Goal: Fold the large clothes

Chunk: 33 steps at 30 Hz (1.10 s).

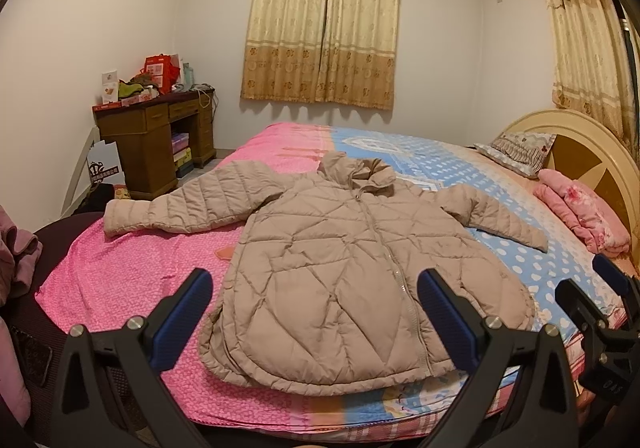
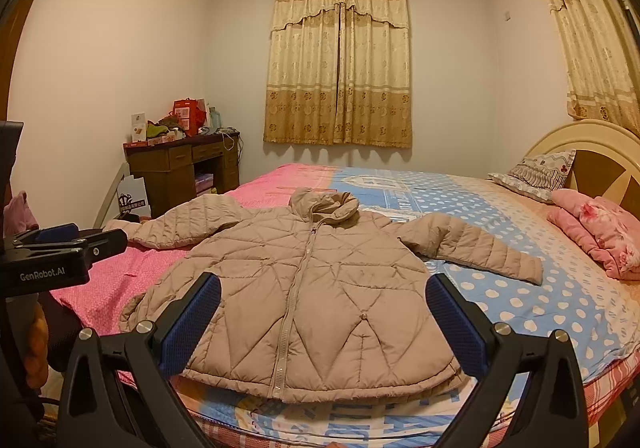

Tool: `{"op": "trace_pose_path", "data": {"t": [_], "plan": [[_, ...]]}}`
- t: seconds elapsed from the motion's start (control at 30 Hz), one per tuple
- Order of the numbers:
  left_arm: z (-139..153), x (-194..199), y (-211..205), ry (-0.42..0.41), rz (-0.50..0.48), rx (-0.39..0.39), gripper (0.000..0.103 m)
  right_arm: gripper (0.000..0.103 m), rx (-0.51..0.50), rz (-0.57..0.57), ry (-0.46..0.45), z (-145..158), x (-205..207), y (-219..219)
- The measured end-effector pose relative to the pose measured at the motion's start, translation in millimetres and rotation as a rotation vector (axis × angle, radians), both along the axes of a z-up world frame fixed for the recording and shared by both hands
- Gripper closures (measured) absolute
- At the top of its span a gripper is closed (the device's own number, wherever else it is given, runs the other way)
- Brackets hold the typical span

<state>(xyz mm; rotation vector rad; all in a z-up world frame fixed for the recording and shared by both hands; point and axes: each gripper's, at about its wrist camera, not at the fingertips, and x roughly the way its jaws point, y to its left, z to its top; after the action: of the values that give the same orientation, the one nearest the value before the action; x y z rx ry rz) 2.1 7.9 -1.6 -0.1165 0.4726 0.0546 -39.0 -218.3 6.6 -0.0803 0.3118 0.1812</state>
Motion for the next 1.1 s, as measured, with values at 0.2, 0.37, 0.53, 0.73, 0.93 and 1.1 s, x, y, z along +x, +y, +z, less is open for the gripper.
{"op": "trace_pose_path", "data": {"t": [0.2, 0.37, 0.53, 0.73, 0.93, 1.1], "plan": [[-4.1, 0.9, 2.5, 0.005, 0.011, -0.001, 0.000, 0.001, 0.000, 0.000, 0.000, -0.7, 0.0, 0.2], [-3.4, 1.2, 2.1, 0.005, 0.012, 0.004, 0.000, 0.001, 0.000, 0.001, 0.000, -0.8, 0.4, 0.5], [-4.0, 0.5, 2.7, 0.005, 0.013, 0.002, 0.000, 0.001, 0.000, 0.002, 0.001, 0.6, -0.3, 1.4], [-3.6, 1.4, -0.5, 0.006, 0.013, 0.005, 0.000, 0.001, 0.000, 0.001, 0.001, 0.9, -0.2, 1.4], [-3.1, 1.4, -1.0, 0.005, 0.012, 0.006, 0.000, 0.001, -0.002, 0.003, 0.002, 1.4, -1.4, 4.7], [-2.8, 1.4, -1.2, 0.005, 0.013, 0.006, 0.000, 0.001, -0.002, 0.002, 0.002, 1.7, -1.3, 3.9]]}}
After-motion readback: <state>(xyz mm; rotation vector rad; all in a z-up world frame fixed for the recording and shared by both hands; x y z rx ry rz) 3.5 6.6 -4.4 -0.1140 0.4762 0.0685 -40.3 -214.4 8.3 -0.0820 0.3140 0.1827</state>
